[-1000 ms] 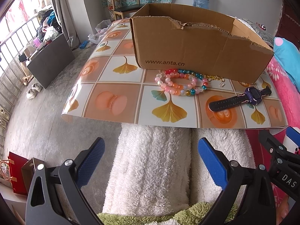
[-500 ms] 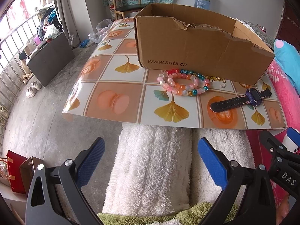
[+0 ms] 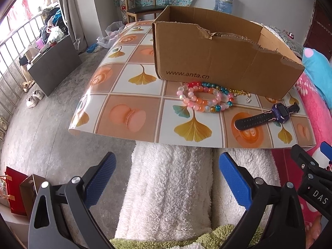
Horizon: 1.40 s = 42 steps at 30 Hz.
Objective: Organize jewelry
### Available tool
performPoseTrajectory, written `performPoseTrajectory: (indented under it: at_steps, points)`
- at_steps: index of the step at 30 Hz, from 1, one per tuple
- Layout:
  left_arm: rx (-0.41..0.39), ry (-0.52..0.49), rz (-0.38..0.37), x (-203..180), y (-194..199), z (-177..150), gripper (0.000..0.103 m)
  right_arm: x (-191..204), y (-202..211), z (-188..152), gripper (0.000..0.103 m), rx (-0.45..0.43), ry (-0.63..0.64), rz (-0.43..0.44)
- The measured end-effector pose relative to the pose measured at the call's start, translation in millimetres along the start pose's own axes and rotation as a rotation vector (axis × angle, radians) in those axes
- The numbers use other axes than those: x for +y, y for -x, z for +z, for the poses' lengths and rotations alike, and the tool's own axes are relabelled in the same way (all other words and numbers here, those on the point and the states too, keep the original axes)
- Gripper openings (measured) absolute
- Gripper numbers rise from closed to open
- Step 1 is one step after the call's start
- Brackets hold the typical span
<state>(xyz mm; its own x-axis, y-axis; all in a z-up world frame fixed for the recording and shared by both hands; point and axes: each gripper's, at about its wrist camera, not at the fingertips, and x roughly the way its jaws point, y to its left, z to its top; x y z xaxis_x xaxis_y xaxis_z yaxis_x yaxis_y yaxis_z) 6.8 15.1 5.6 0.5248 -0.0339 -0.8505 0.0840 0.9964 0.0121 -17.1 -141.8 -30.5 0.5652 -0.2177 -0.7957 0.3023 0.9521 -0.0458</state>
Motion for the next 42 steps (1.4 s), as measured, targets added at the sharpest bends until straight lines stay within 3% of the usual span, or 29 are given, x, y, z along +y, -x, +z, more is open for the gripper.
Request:
performPoseTrajectory:
  at_steps: [9,17,23,28,31,37,42]
  points:
    - [-0.008,-0.003,-0.006,0,1,12,0.097,3,2,12,0.095,-0.011,0.011,-0.033]
    - [-0.059,-0.063,-0.013,1,1,16,0.097,-23,-1,15,0.095,-0.03,-0.015,0.009]
    - [-0.147,-0.209,-0.112,-13,6,12,0.097,-61,-11,11,0.095,-0.034,-0.046,0.058]
    - [-0.234,-0.308,-0.318,-30,9,13,0.097,-97,-16,23,0.095,-0.053,-0.178,0.154]
    - [-0.264,-0.38,-0.359,-46,10,18,0.097,-111,-18,37,0.095,-0.082,-0.228,0.192]
    - [-0.151,-0.409,-0.392,-72,-8,25,0.097,-130,-44,58,0.072,-0.045,-0.303,0.249]
    - [-0.138,-0.428,-0.364,-72,-19,25,0.097,-134,-70,68,0.053,0.0,-0.303,0.232]
